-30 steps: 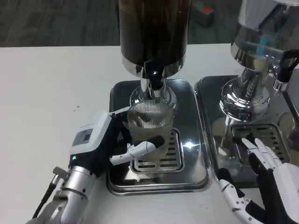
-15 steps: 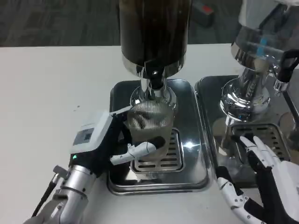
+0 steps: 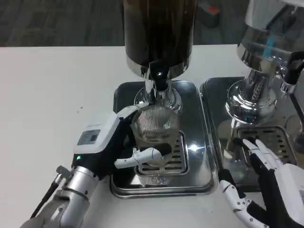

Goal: Grasp the cup under the faucet to collect the drink, then remove the cup.

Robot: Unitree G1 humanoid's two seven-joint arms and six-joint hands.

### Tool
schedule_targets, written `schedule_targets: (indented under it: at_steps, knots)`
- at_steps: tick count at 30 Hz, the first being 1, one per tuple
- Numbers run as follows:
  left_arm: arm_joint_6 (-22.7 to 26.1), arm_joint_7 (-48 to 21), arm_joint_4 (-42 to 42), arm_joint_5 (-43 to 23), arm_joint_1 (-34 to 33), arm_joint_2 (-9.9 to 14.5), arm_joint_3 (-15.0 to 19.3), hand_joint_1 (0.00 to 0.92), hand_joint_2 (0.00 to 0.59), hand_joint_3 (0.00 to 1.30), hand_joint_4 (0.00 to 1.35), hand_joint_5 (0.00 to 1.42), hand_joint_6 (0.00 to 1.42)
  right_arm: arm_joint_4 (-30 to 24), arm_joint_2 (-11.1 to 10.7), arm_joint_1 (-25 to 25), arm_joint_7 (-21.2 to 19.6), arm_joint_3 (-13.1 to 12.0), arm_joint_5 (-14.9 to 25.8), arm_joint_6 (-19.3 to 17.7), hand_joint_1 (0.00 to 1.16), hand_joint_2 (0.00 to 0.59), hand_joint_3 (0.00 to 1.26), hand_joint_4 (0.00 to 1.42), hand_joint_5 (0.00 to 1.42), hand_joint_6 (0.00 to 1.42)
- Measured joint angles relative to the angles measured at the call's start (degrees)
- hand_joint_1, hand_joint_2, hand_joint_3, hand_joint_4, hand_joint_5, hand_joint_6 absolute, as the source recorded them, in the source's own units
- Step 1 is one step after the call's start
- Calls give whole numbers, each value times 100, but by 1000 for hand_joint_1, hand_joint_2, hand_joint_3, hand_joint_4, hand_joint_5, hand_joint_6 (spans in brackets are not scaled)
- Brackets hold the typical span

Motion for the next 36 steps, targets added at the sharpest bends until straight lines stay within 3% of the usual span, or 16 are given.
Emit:
schedule_targets:
  at_steps: [22, 36]
  knots:
    - [130, -278, -1023, -20, 336, 185, 232, 56, 54, 280, 272, 425, 588, 188, 37, -111, -33, 54, 62, 0, 213, 378, 178, 87, 108, 286]
    - [105, -689, -2353, -318, 1116, 445, 906, 60, 59, 310, 327, 455, 632, 228, 48, -160, -39, 66, 107, 1, 195, 383, 178, 77, 98, 286]
